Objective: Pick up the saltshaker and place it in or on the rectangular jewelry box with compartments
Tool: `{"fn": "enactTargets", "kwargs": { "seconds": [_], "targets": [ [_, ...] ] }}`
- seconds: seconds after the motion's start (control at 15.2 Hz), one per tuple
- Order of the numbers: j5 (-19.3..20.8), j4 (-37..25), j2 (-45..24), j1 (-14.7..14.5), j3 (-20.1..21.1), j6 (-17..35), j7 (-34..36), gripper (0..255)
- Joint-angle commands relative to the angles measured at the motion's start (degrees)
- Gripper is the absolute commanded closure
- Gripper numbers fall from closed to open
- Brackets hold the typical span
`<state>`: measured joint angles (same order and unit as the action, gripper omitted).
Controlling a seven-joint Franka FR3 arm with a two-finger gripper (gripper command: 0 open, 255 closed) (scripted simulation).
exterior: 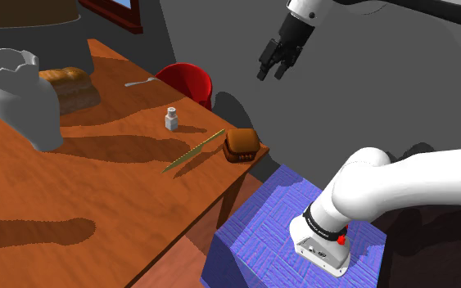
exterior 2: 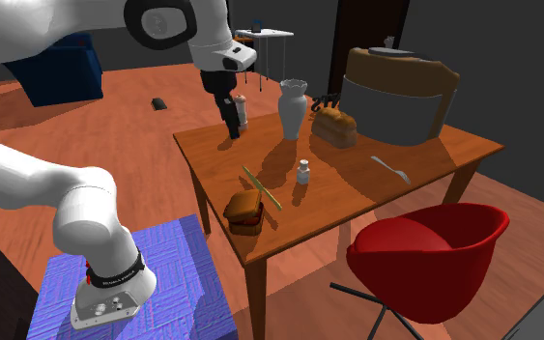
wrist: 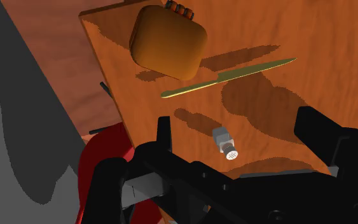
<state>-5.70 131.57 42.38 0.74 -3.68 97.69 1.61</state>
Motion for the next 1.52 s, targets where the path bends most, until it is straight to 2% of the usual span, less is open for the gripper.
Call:
{"fn": "enactTargets", "kwargs": {
  "seconds": [0.0,0.73,1.45],
  "targets": [
    [0.0,0.0,0.0,0.0,0.0,0.0,0.0,0],
    [2.21,-3.26,-19.95,-1.78,6.27,15.75,3.39,0],
    [9.75,-15.28,-43.35,-3.05,10.73,25.18,9.54,0]
  ]
}}
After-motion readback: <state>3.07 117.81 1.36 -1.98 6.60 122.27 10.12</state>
